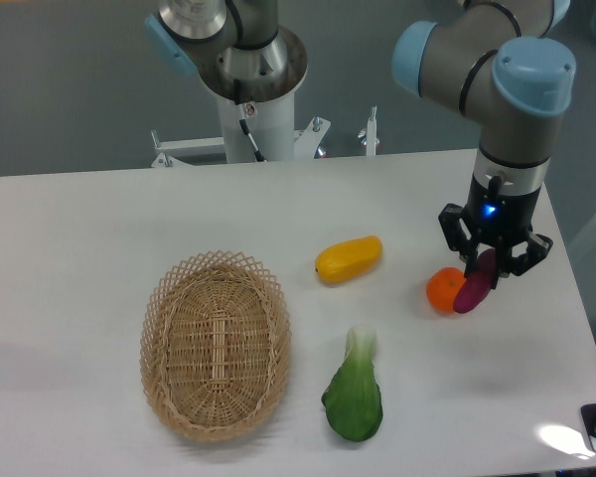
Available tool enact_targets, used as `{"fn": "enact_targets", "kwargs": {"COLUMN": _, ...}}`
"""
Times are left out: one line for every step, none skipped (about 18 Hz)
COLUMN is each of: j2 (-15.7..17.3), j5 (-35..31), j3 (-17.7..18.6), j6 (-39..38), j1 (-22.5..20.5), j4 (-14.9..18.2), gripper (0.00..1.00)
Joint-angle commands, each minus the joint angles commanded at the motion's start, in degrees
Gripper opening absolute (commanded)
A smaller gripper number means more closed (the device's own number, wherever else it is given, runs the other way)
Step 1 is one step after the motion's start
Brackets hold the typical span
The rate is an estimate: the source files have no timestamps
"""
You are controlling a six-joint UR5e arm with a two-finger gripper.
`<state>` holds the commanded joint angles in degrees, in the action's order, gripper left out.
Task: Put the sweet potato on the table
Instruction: 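Lift the purple sweet potato with the gripper away from the orange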
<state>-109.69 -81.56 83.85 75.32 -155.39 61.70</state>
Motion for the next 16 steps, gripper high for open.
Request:
{"fn": "enact_targets", "kwargs": {"j2": 0.0, "j5": -0.1, "j3": 0.1, "j6": 0.0, "j1": 0.0, "j4": -0.1, "gripper": 0.14}}
{"fn": "enact_targets", "kwargs": {"j2": -0.1, "j5": -0.2, "j3": 0.3, "j6": -0.1, "j1": 0.0, "j4": -0.1, "gripper": 0.14}}
{"fn": "enact_targets", "kwargs": {"j2": -0.1, "j5": -0.2, "j3": 0.3, "j6": -0.1, "j1": 0.1, "j4": -0.1, "gripper": 0.14}}
{"fn": "enact_targets", "kwargs": {"j2": -0.1, "j5": -0.2, "j3": 0.3, "j6": -0.2, "j1": 0.1, "j4": -0.1, "gripper": 0.14}}
{"fn": "enact_targets", "kwargs": {"j2": -0.2, "j5": -0.1, "j3": 0.3, "j6": -0.2, "j1": 0.2, "j4": -0.1, "gripper": 0.14}}
{"fn": "enact_targets", "kwargs": {"j2": -0.2, "j5": -0.2, "j3": 0.4, "j6": -0.2, "j1": 0.2, "j4": -0.1, "gripper": 0.14}}
{"fn": "enact_targets", "kwargs": {"j2": -0.2, "j5": -0.1, "j3": 0.4, "j6": -0.2, "j1": 0.2, "j4": -0.1, "gripper": 0.14}}
{"fn": "enact_targets", "kwargs": {"j2": -0.3, "j5": -0.1, "j3": 0.5, "j6": -0.2, "j1": 0.2, "j4": -0.2, "gripper": 0.14}}
{"fn": "enact_targets", "kwargs": {"j2": -0.5, "j5": -0.2, "j3": 0.5, "j6": -0.3, "j1": 0.3, "j4": -0.3, "gripper": 0.14}}
{"fn": "enact_targets", "kwargs": {"j2": -0.5, "j5": -0.2, "j3": 0.5, "j6": -0.4, "j1": 0.4, "j4": -0.3, "gripper": 0.14}}
{"fn": "enact_targets", "kwargs": {"j2": -0.7, "j5": -0.3, "j3": 0.6, "j6": -0.7, "j1": 0.7, "j4": -0.3, "gripper": 0.14}}
{"fn": "enact_targets", "kwargs": {"j2": -1.0, "j5": -0.2, "j3": 0.6, "j6": -1.5, "j1": 1.1, "j4": -0.3, "gripper": 0.14}}
{"fn": "enact_targets", "kwargs": {"j2": -1.3, "j5": -0.2, "j3": 0.7, "j6": -2.6, "j1": 1.2, "j4": -0.3, "gripper": 0.14}}
{"fn": "enact_targets", "kwargs": {"j2": -1.8, "j5": -0.2, "j3": 0.7, "j6": -3.9, "j1": 1.8, "j4": -1.0, "gripper": 0.14}}
{"fn": "enact_targets", "kwargs": {"j2": -2.4, "j5": -0.3, "j3": 0.8, "j6": -5.4, "j1": 2.4, "j4": -2.4, "gripper": 0.14}}
{"fn": "enact_targets", "kwargs": {"j2": -3.0, "j5": -0.4, "j3": 1.1, "j6": -7.2, "j1": 3.2, "j4": -4.5, "gripper": 0.14}}
